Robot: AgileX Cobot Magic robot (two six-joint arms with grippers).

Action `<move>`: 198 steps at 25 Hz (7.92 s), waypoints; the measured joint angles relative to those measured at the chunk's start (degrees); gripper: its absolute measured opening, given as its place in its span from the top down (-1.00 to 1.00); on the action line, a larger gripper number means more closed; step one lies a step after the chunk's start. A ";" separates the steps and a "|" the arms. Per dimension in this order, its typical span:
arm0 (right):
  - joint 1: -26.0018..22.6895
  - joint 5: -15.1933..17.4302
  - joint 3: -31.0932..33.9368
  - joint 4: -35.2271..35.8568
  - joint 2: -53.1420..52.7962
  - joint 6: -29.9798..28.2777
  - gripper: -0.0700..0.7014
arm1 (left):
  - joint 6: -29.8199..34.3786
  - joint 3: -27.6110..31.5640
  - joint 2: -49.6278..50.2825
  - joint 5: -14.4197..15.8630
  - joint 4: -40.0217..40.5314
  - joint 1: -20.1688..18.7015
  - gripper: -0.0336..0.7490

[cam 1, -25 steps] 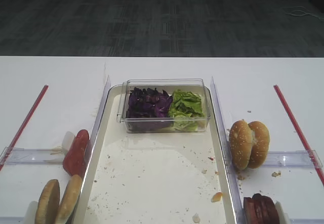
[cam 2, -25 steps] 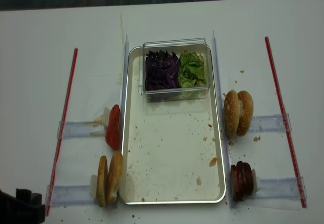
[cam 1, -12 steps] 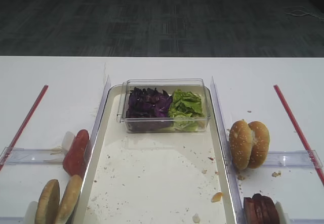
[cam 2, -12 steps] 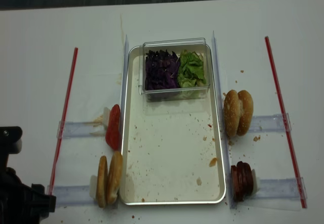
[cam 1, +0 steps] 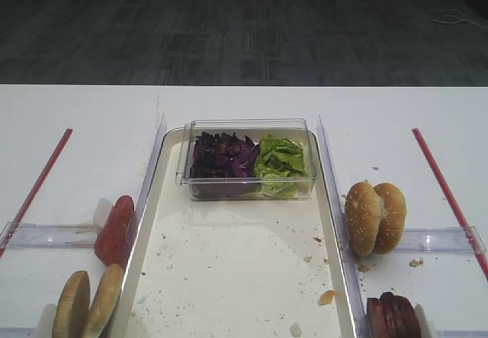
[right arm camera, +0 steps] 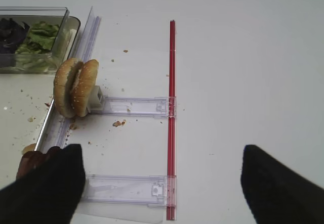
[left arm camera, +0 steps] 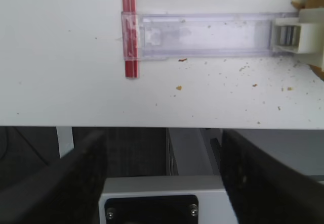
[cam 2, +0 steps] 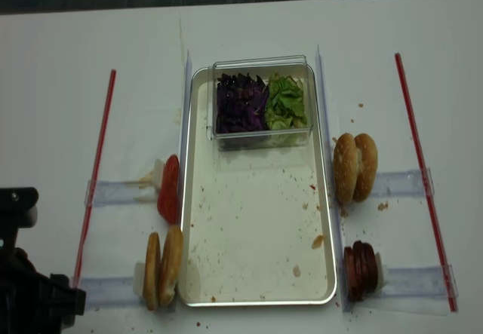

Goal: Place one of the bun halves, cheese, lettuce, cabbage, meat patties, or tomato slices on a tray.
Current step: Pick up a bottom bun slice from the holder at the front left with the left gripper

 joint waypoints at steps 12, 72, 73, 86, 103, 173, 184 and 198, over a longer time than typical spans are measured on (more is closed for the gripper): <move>0.00 0.00 0.00 0.00 0.00 -0.10 -0.87 | 0.00 -6.30 9.28 -1.82 0.09 0.00 -0.30; 0.00 0.00 0.00 0.00 0.00 -0.10 -0.87 | -19.06 -19.10 16.55 -6.00 -0.22 -35.14 -0.30; 0.00 0.00 0.00 0.00 0.00 -0.10 -0.87 | -19.29 -19.10 16.55 -6.40 -0.22 -36.01 -0.30; 0.00 0.00 0.00 0.00 0.00 -0.20 -0.87 | -22.05 -19.18 18.77 -8.96 -0.46 -41.06 -0.30; 0.00 0.00 0.00 0.00 0.00 -0.20 -0.87 | -21.59 -19.45 29.49 -11.84 -1.59 -41.06 -0.30; 0.00 0.00 0.00 0.00 0.00 -0.08 -0.87 | -22.06 -21.33 34.39 -6.25 6.32 -41.11 -0.16; 0.00 0.00 0.00 0.00 0.00 -0.08 -0.87 | -22.04 -19.90 36.50 -6.35 2.61 -41.21 -0.07; 0.00 0.00 0.00 0.00 0.00 -0.08 -0.87 | -22.04 -19.65 36.75 -6.21 1.54 -41.21 0.04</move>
